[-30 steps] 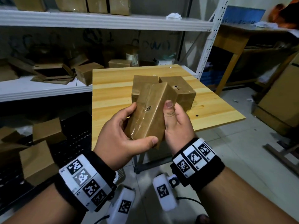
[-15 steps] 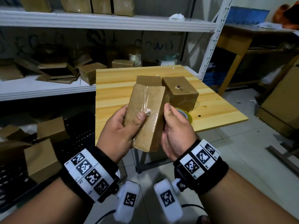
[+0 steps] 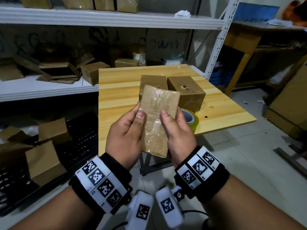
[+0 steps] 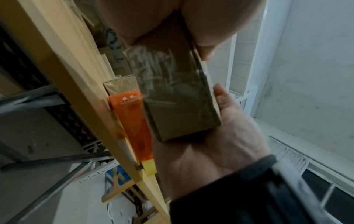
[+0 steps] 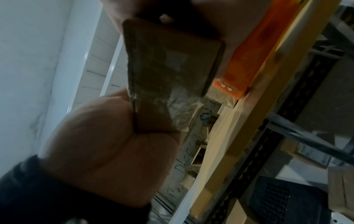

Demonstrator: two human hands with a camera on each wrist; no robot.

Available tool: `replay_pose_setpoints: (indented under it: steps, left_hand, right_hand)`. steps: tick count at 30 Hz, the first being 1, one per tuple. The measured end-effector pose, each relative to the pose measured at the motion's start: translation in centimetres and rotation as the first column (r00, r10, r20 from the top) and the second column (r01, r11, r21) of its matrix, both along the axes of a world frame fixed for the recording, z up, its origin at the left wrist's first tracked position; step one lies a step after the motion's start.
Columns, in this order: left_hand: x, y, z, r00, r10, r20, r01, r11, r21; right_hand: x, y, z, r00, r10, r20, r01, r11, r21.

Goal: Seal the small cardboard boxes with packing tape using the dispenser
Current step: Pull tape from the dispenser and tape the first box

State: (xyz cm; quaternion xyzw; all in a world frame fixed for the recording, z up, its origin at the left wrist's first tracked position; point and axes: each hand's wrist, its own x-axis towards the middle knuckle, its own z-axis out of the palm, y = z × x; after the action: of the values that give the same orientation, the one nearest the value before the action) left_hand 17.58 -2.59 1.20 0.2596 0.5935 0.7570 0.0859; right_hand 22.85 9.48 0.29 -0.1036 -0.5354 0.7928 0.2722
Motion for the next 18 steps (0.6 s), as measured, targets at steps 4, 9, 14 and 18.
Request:
replay_pose_setpoints:
  steps: [4, 9, 14, 18]
  left_hand:
    - [-0.5, -0.2, 0.1, 1.000, -0.001, -0.023, 0.001, 1.000, -0.006]
    - [-1.1, -0.3, -0.1, 0.998, 0.045, -0.054, -0.048, 0.997, -0.066]
    - [-1.5, -0.3, -0.4, 0.989, 0.124, -0.083, -0.134, 0.983, -0.122]
    - [-1.4, -0.4, -0.4, 0.985, 0.148, -0.087, -0.160, 0.977, -0.142]
  right_hand:
    - [0.3, 0.2, 0.2, 0.999, -0.034, 0.020, 0.033, 0.998, 0.045]
    - [-0.2, 0.3, 0.0, 0.988, -0.101, 0.121, 0.075, 0.976, 0.207]
    - [-0.1, 0.1, -0.3, 0.963, -0.224, 0.146, 0.142, 0.891, 0.431]
    - [0.2, 0.2, 0.1, 0.969, -0.168, 0.184, 0.062, 0.878, 0.474]
